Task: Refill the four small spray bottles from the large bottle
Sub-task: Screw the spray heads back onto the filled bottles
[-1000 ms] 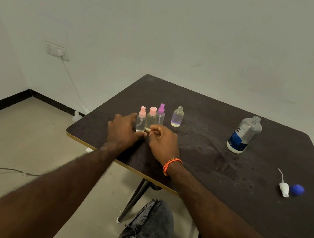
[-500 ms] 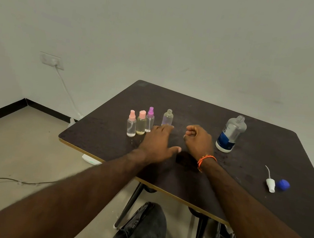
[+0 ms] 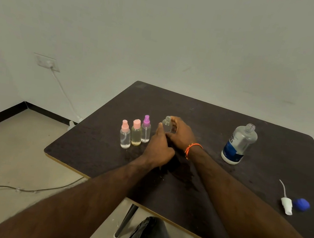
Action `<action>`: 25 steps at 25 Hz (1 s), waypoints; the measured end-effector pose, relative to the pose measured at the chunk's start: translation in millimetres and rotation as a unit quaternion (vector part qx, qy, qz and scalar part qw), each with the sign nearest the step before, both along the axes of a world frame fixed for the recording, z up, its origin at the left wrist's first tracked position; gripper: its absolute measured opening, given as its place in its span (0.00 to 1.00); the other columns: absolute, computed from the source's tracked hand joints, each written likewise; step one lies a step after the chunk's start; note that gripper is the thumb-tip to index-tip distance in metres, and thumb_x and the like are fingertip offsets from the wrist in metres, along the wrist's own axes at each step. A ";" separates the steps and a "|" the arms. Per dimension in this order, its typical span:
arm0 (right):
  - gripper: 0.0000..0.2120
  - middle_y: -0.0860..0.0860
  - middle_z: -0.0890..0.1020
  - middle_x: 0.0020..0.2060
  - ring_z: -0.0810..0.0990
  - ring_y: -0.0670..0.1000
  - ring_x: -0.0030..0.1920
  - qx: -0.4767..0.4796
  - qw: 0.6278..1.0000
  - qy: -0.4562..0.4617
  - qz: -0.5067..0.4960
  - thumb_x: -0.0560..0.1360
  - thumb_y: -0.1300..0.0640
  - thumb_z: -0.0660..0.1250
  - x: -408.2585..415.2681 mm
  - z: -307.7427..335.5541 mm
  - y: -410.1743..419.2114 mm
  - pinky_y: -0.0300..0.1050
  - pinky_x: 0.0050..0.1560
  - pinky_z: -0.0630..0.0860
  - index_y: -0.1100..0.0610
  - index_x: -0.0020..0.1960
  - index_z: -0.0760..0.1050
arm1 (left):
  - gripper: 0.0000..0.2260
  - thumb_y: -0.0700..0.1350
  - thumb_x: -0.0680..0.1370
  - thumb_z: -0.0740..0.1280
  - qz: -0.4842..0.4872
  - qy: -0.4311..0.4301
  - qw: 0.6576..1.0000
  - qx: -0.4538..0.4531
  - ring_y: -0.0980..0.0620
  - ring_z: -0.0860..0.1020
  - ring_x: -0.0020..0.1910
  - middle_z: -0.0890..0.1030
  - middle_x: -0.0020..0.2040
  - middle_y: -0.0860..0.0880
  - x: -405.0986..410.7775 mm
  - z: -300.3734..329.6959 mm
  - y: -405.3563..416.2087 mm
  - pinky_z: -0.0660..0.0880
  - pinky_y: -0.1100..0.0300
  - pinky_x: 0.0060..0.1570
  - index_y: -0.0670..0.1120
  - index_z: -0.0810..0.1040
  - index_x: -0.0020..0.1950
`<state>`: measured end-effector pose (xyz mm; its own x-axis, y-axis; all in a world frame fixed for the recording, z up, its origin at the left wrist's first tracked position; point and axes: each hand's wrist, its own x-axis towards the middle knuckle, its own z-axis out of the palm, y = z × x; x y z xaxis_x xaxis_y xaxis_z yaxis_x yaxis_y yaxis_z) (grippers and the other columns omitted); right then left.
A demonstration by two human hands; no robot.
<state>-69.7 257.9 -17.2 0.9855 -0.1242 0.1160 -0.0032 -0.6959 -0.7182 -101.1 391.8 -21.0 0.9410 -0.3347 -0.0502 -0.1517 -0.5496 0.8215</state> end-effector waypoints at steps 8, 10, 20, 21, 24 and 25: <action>0.25 0.50 0.81 0.57 0.81 0.48 0.52 0.020 0.998 -0.015 -0.054 0.69 0.56 0.78 -45.9 1.4 -13.6 0.44 0.54 0.79 0.54 0.63 0.74 | 0.42 0.39 0.76 0.73 -0.012 -0.074 0.997 0.030 0.47 0.80 0.64 0.79 0.70 0.45 -16.6 1.7 4.6 0.79 0.56 0.60 0.42 0.53 0.84; 0.25 0.49 0.81 0.56 0.80 0.47 0.52 0.024 0.998 -0.007 -0.055 0.69 0.54 0.78 -75.6 7.6 -21.6 0.43 0.54 0.79 0.53 0.63 0.74 | 0.35 0.42 0.76 0.75 -0.033 -0.116 0.992 0.038 0.49 0.79 0.65 0.80 0.67 0.47 -31.3 5.6 3.6 0.75 0.59 0.59 0.41 0.64 0.80; 0.22 0.46 0.81 0.51 0.81 0.45 0.49 0.013 0.989 -0.014 -0.149 0.69 0.47 0.78 -205.4 24.2 -52.5 0.45 0.52 0.81 0.50 0.59 0.74 | 0.27 0.49 0.76 0.77 -0.139 -0.166 0.976 0.000 0.52 0.80 0.62 0.82 0.65 0.51 -98.5 -2.1 -44.4 0.79 0.51 0.65 0.49 0.74 0.74; 0.23 0.46 0.80 0.53 0.81 0.46 0.51 0.008 0.987 -0.011 -0.160 0.70 0.47 0.78 -213.2 23.7 -56.3 0.45 0.54 0.81 0.51 0.61 0.74 | 0.27 0.49 0.76 0.77 -0.146 -0.171 0.974 0.000 0.52 0.80 0.62 0.82 0.65 0.50 -103.1 -3.7 -50.1 0.78 0.51 0.65 0.49 0.74 0.74; 0.24 0.48 0.80 0.56 0.81 0.47 0.54 0.017 0.983 0.000 -0.182 0.72 0.48 0.76 -234.7 20.1 -65.7 0.46 0.57 0.80 0.53 0.65 0.74 | 0.26 0.53 0.76 0.76 -0.169 -0.176 0.970 0.017 0.52 0.80 0.61 0.83 0.63 0.51 -114.8 -7.7 -62.9 0.78 0.48 0.64 0.50 0.75 0.72; 0.24 0.48 0.81 0.57 0.81 0.47 0.54 0.018 0.983 0.004 -0.183 0.72 0.48 0.76 -239.7 17.9 -68.5 0.47 0.58 0.80 0.53 0.65 0.74 | 0.25 0.55 0.76 0.75 -0.177 -0.184 0.967 0.024 0.52 0.80 0.60 0.83 0.62 0.52 -116.6 -10.1 -65.7 0.78 0.46 0.64 0.51 0.75 0.71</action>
